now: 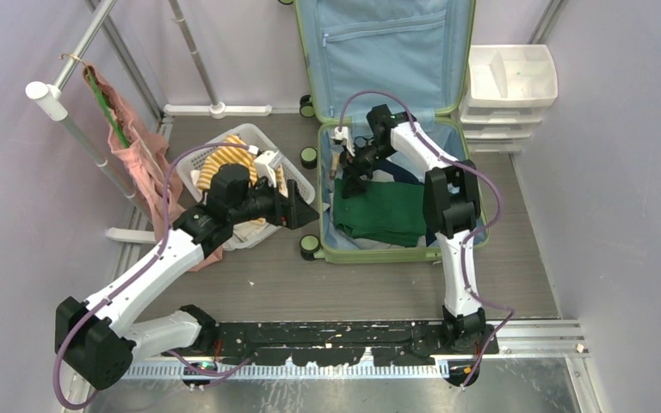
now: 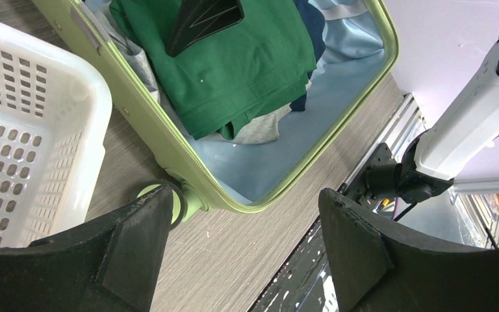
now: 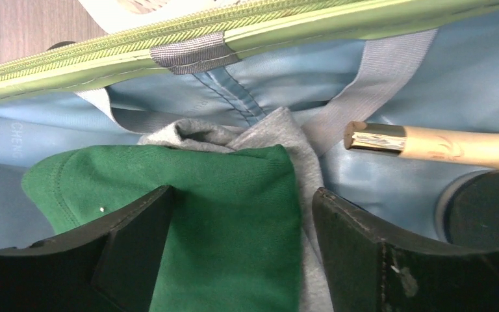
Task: Open, take out, and arrange the luggage
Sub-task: Pick up the clothes from the luggage.
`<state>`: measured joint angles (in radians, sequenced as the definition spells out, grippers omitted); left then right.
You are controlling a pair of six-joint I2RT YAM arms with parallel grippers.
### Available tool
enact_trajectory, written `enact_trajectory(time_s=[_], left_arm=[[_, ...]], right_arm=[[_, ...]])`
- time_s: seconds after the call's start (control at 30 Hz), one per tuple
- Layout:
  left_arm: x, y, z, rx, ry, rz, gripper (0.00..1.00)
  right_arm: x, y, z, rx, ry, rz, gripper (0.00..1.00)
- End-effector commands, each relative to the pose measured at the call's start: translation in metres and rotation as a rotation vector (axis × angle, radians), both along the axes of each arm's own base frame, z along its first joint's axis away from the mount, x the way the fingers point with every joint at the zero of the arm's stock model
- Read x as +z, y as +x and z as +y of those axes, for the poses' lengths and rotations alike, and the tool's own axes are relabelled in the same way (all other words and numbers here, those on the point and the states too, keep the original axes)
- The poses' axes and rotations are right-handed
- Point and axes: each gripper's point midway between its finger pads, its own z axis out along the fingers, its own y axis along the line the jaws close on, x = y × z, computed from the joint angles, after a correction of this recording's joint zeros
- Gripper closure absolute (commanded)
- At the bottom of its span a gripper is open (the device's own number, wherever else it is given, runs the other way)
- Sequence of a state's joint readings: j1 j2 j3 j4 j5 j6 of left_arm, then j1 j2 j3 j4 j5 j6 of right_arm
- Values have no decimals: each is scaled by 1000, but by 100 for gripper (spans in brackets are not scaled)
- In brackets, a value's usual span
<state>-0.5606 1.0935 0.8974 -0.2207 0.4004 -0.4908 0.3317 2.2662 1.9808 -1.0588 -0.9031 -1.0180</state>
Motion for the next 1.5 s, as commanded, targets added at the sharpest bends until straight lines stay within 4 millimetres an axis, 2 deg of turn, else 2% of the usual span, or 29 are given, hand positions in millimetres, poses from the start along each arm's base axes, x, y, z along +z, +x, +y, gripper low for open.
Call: enact_trajectory(time_s=[0.0,0.2,0.37,0.47,0.6,0.97,1.13,1.3,1.47], left_arm=[[10,2,1,-1,-25,-52,18],[7,-1,2,1,-30,-51,18],[6,-1,1,4,-45,-51,18],[6,2,-2,-1,-50,-58,18],[8,9,-8,-24,-47,-77,18],[8,35,-41,-225,-29,-303,15],[2,52,-56,-252,-46,-330,13],[-7,69,-70,-282,-53,-350,9],[0,78,-82,-310,-113,-463,8]], right_arm=[[8,-14,12,59,27,27,22],[27,-22,10,74,55,2,60],[58,-17,6,19,83,-108,72],[74,-19,2,-4,88,-180,75],[89,-31,-2,-7,113,-223,77],[102,-78,-8,108,188,-271,78],[118,-88,-10,123,214,-325,78],[133,-94,-13,127,227,-373,85],[141,-101,-14,131,240,-386,90]])
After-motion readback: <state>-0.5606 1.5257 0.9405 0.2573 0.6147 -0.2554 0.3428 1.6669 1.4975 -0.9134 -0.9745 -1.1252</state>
